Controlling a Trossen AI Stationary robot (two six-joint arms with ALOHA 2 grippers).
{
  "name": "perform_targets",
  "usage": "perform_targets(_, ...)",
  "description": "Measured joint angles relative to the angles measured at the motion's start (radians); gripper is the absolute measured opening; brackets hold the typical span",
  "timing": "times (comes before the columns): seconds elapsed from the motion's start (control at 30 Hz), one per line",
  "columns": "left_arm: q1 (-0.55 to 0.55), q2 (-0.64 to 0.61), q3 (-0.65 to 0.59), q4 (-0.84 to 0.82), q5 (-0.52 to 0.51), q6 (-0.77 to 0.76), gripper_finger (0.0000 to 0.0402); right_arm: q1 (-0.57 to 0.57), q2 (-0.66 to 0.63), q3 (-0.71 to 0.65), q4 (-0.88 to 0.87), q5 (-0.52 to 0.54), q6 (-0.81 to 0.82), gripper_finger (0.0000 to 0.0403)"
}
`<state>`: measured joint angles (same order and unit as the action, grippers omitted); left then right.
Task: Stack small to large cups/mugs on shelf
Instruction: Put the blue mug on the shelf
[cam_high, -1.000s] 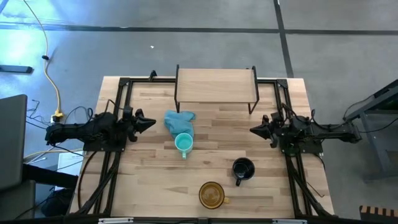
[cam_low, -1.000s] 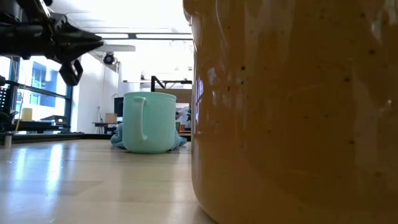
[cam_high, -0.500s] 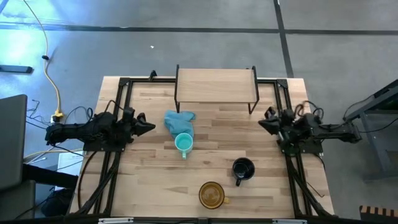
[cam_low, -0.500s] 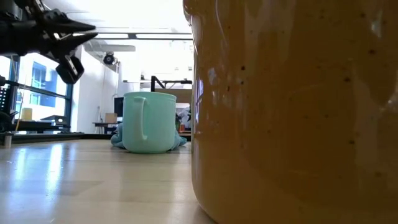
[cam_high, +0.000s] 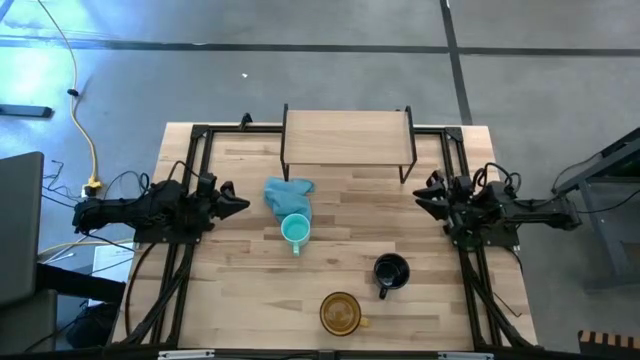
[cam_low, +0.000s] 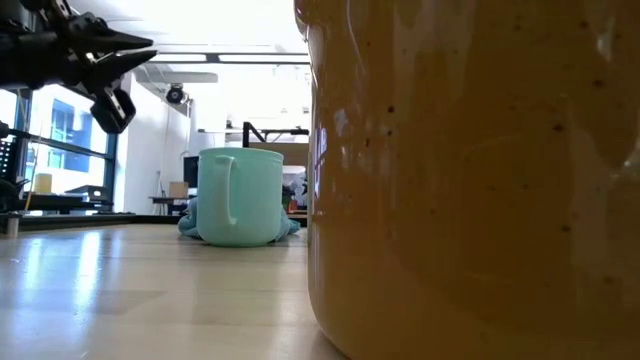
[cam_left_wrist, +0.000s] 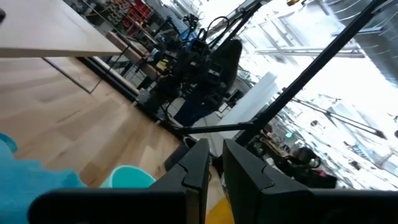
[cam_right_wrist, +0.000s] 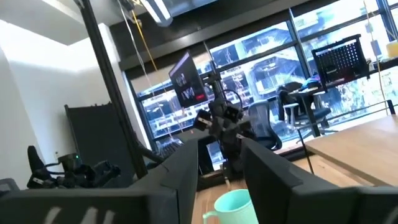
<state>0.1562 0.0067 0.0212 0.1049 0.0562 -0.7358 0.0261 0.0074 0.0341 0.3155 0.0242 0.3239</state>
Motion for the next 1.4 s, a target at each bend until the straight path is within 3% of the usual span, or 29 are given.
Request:
perform_targets(0.3, 0.000, 0.000, 0.000, -0.001, -0.033, 0.021, 0.0037, 0.000, 0.000, 0.002, 0.003, -0.001, 0.016, 0.0119)
perform_targets(0.7, 0.000, 0.000, 0.000, 0.037, 0.080, 0.025, 0.0037, 0.000, 0.004, 0.003, 0.041, -0.001, 0.021, 0.0119)
perform_targets(0.87, 0.000, 0.000, 0.000, 0.122, 0.082, 0.050, 0.0037, 0.000, 0.050, 0.004, 0.095, -0.002, -0.016, 0.0119)
perform_targets(1.07, 0.000, 0.000, 0.000, 0.141, 0.053, 0.057, 0.0037, 0.000, 0.117, 0.004, 0.100, -0.002, -0.014, 0.0119)
perform_targets(1.2, 0.001, 0.000, 0.000, 0.093, -0.030, 0.134, 0.0037, 0.000, 0.141, 0.004, 0.100, -0.002, -0.011, 0.0119)
perform_targets(1.4, 0.001, 0.000, 0.000, 0.094, -0.086, 0.000, 0.0037, 0.000, 0.145, 0.004, 0.107, 0.018, 0.012, 0.0119)
